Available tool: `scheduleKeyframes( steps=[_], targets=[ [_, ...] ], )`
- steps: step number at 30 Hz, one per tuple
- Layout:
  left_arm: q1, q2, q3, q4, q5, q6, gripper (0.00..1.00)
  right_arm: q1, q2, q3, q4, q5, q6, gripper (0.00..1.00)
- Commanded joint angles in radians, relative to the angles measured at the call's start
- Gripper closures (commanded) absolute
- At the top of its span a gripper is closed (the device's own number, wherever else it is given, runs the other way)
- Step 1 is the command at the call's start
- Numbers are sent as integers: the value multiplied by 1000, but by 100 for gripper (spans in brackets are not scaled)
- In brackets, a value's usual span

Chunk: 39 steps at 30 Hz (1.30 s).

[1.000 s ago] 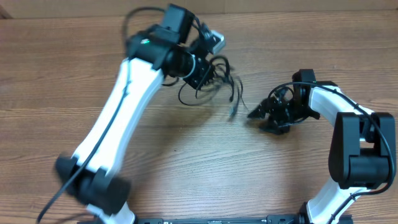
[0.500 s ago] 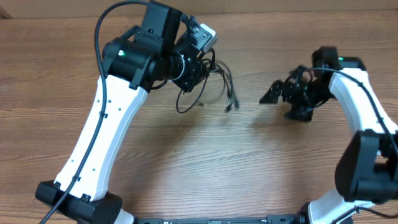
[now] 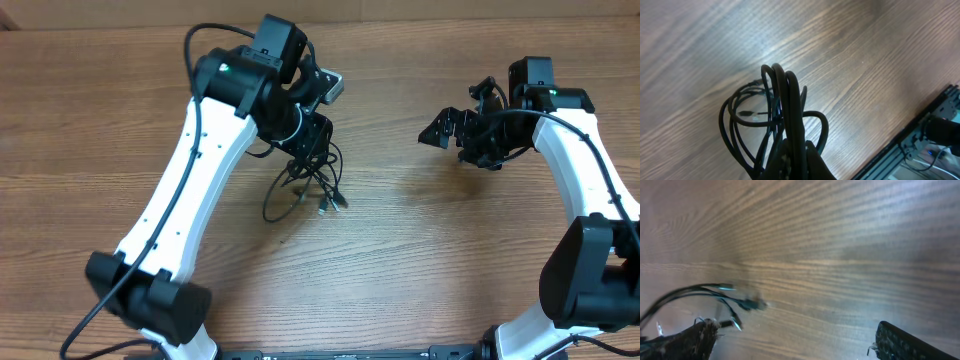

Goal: Untangle cables

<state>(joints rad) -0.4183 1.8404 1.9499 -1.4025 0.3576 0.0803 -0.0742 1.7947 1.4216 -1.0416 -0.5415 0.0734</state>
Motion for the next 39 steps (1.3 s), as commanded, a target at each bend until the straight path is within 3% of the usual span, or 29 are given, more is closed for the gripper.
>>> scheduleKeyframes(
  steps=[1,18,21,28,39],
  targets=[
    [-19,42,-1,5,82,-18,94,-2,-5,6,24,6,-11,0],
    [-66,58,-1,8,68,-148,93,-2,-5,6,32,6,-11,0],
    [-67,58,-1,15,2,-220,93,-2,-5,6,32,6,-11,0],
    [-69,58,-1,34,-2,-298,95,-2,-5,6,32,6,-11,0],
    [-93,58,-1,70,-34,-230,96,-2,-5,6,32,6,-11,0]
  ],
)
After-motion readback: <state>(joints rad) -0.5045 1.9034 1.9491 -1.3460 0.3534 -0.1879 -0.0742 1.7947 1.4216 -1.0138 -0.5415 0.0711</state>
